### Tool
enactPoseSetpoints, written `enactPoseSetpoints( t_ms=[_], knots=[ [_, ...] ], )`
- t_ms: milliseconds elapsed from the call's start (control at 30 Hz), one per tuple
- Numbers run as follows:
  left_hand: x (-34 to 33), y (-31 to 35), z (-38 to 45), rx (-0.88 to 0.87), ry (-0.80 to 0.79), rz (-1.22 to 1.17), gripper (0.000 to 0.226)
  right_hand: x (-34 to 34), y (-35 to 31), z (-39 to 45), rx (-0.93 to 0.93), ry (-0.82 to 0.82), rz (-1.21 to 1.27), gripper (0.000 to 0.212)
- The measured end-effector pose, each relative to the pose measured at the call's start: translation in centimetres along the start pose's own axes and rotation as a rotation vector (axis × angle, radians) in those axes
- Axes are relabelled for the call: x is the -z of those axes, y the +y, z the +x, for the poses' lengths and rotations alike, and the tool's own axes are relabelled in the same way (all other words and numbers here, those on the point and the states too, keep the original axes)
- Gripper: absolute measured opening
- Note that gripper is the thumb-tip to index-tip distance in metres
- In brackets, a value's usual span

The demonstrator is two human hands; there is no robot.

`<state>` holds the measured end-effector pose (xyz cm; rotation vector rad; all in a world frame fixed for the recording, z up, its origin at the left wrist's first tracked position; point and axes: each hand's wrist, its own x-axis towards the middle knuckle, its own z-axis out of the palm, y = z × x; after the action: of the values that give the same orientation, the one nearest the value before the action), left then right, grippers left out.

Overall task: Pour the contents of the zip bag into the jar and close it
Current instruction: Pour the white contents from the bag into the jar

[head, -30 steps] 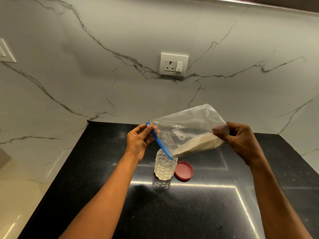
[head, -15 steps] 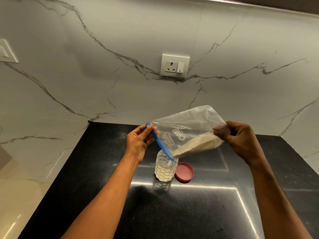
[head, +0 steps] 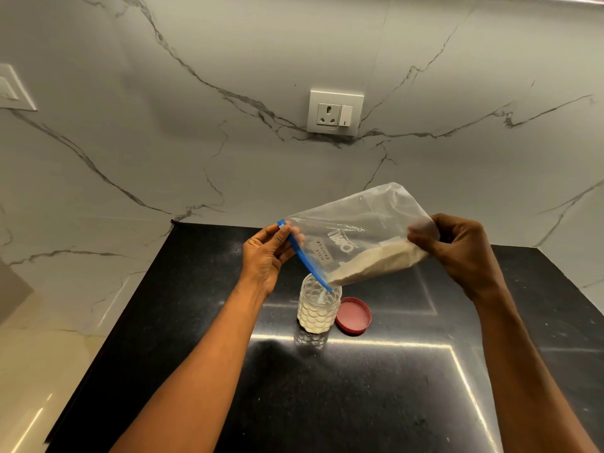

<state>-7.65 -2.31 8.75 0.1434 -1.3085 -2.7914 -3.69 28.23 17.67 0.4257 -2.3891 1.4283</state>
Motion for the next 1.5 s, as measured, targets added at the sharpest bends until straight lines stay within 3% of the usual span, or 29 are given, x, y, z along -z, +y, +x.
enactPoseSetpoints(
  t_ms=[1500],
  knots=[
    [0.2,-0.2,0.8,0.008,0.005,-0.021,0.014,-0.2,0.3,1.2,-0.049,0.008,0.013,0.021]
  ],
)
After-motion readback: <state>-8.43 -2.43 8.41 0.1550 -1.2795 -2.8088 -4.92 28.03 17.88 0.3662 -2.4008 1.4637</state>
